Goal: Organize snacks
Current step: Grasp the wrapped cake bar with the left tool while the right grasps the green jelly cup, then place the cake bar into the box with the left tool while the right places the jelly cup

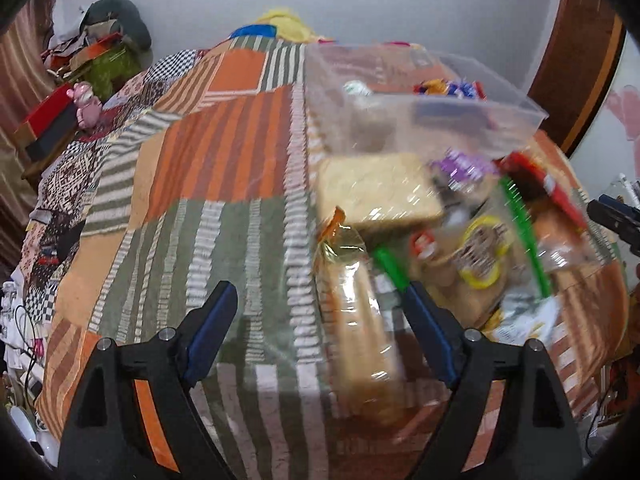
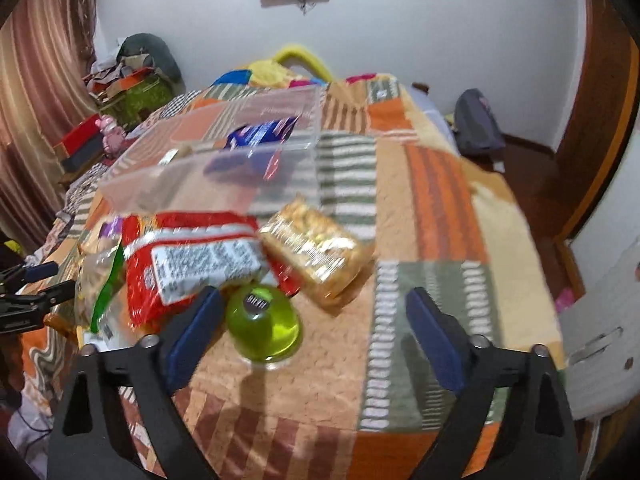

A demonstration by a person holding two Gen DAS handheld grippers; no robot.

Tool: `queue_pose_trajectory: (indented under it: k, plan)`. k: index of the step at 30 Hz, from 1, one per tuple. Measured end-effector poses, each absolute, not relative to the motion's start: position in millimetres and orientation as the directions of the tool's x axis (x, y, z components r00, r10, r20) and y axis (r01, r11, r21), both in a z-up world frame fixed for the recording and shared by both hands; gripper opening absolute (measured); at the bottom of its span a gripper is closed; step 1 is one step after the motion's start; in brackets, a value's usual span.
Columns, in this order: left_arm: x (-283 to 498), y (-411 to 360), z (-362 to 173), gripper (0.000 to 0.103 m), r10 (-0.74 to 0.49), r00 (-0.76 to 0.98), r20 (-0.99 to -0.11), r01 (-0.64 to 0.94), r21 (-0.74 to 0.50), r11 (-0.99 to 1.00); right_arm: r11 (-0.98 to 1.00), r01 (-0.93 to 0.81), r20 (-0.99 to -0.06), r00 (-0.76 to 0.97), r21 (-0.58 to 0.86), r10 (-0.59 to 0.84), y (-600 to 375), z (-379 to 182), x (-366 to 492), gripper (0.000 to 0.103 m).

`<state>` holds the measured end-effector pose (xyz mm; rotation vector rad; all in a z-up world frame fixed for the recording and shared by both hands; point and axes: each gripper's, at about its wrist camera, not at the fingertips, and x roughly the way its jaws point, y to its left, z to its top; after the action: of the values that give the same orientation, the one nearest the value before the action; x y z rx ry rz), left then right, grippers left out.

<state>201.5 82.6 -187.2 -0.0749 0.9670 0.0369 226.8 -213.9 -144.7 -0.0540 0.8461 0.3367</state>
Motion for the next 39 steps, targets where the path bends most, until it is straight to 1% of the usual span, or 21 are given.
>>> queue_pose_trajectory:
  k: [3, 6, 8, 10, 12, 14, 15, 16, 17, 23, 29, 33, 39]
  plan:
    - [201, 90, -202, 0.08, 0.008, 0.538, -0.843, -0.076, -0.039, 0.996, 0.936, -0.34, -0.748, 0.597, 0.089, 0.288, -206, -153, 223, 0.076]
    - [201, 100, -208, 0.079, -0.006, 0.545, -0.839, -0.092, -0.067, 0.993, 0.933, -0.35, -0.756, 0.587, 0.087, 0.29, -200, -158, 226, 0.071]
    - [201, 105, -211, 0.073, 0.007, 0.544, -0.839, -0.107, -0.062, 0.992, 0.929, -0.352, -0.763, 0.569, 0.112, 0.307, -199, -163, 230, 0.067]
    - [199, 111, -215, 0.07, 0.008, 0.543, -0.84, -0.114, -0.065, 0.991, 0.927, -0.351, -0.768, 0.556, 0.13, 0.318, -198, -167, 232, 0.063]
    - [195, 115, -217, 0.064, 0.018, 0.549, -0.835, -0.118, -0.056, 0.991, 0.928, -0.343, -0.769, 0.552, 0.143, 0.322, -197, -171, 233, 0.061]
    - [193, 117, -217, 0.054, 0.03, 0.553, -0.832, -0.12, -0.044, 0.992, 0.927, -0.338, -0.769, 0.546, 0.161, 0.333, -198, -175, 234, 0.054]
    - [193, 119, -217, 0.05, 0.034, 0.554, -0.832, -0.121, -0.04, 0.992, 0.925, -0.339, -0.77, 0.538, 0.174, 0.342, -197, -176, 234, 0.047]
    - [193, 119, -216, 0.04, 0.034, 0.552, -0.833, -0.119, -0.038, 0.992, 0.923, -0.341, -0.77, 0.534, 0.181, 0.348, -197, -177, 234, 0.047]
    - [193, 119, -216, 0.037, 0.035, 0.551, -0.834, -0.119, -0.037, 0.992, 0.923, -0.341, -0.768, 0.539, 0.177, 0.346, -197, -176, 233, 0.047]
    - [194, 113, -205, 0.036, 0.018, 0.568, -0.823, -0.111, -0.054, 0.992, 0.927, -0.342, -0.763, 0.555, 0.153, 0.33, -197, -172, 228, 0.046]
    - [198, 107, -175, 0.036, 0.003, 0.623, -0.782, -0.088, -0.066, 0.994, 0.931, -0.342, -0.749, 0.582, 0.13, 0.318, -203, -158, 222, 0.046]
    - [204, 103, -150, 0.036, -0.025, 0.663, -0.748, -0.065, -0.091, 0.994, 0.935, -0.337, -0.717, 0.625, 0.108, 0.308, -208, -139, 219, 0.046]
    - [215, 87, -112, 0.036, -0.044, 0.731, -0.68, -0.021, -0.087, 0.996, 0.936, -0.336, -0.651, 0.688, 0.104, 0.32, -208, -107, 220, 0.046]
